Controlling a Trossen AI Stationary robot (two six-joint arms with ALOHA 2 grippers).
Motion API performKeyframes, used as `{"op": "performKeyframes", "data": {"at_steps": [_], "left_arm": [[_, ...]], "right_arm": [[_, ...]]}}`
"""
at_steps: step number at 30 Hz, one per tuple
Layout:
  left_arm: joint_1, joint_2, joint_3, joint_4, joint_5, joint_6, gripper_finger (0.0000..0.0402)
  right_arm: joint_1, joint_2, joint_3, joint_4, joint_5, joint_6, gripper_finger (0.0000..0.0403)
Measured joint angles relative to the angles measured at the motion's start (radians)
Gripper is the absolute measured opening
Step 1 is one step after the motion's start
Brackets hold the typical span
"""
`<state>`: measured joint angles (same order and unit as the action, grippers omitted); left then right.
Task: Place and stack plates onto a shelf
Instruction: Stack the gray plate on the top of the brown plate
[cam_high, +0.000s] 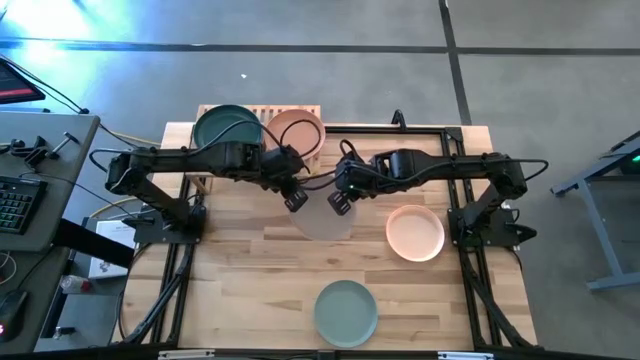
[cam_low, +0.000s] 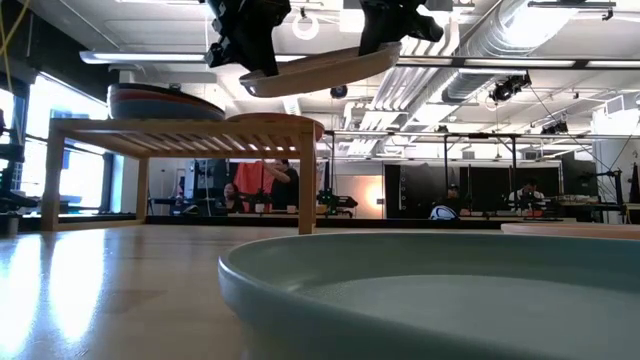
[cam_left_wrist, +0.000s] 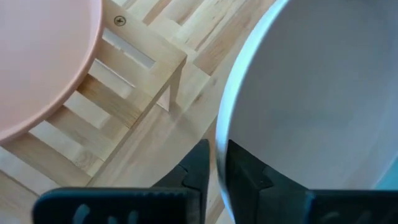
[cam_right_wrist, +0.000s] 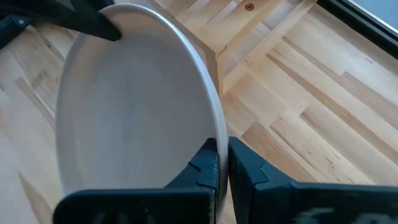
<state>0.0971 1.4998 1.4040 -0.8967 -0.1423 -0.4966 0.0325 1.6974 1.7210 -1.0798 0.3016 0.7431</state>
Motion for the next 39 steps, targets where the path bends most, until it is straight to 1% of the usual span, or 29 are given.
{"op": "performKeyframes", "data": {"at_steps": [2,5,8,19,22,25,29,31,36,39], "left_arm": [[0.001,0.000,0.000,0.005,0.001,0.009,0.0053],[0.002,0.000,0.000,0.024,0.001,-0.022,0.0072],[0.002,-0.002,0.003,0.028,0.001,-0.028,0.0082],[0.028,-0.083,0.006,0.027,0.027,-0.023,0.0086],[0.028,-0.113,0.006,0.027,0.028,-0.015,0.0086],[0.028,-0.136,0.006,0.027,0.029,0.017,0.0086],[0.028,-0.162,0.006,0.025,0.028,0.020,0.0086],[0.028,-0.171,0.006,0.025,0.028,0.021,0.0086],[0.028,-0.187,0.006,0.009,0.030,0.021,0.0086],[0.028,-0.192,0.006,-0.013,0.035,0.020,0.0086]], "right_arm": [[0.000,0.000,0.000,-0.001,-0.001,0.000,0.0000],[0.000,0.000,0.000,-0.012,-0.005,-0.001,0.0000],[0.000,0.000,0.000,-0.028,-0.005,-0.001,0.0000],[-0.008,0.000,0.000,-0.143,-0.023,0.016,0.0000],[-0.029,0.000,0.000,-0.146,-0.039,-0.017,0.0000],[-0.063,0.000,0.000,-0.136,-0.090,-0.072,0.0000],[-0.128,0.000,0.000,-0.100,-0.156,-0.156,0.0000],[-0.167,0.000,0.000,-0.067,-0.209,-0.209,0.0000],[-0.273,0.000,0.000,0.041,-0.425,-0.360,0.0000],[-0.342,0.000,0.000,0.094,-0.534,-0.416,0.0000]]}}
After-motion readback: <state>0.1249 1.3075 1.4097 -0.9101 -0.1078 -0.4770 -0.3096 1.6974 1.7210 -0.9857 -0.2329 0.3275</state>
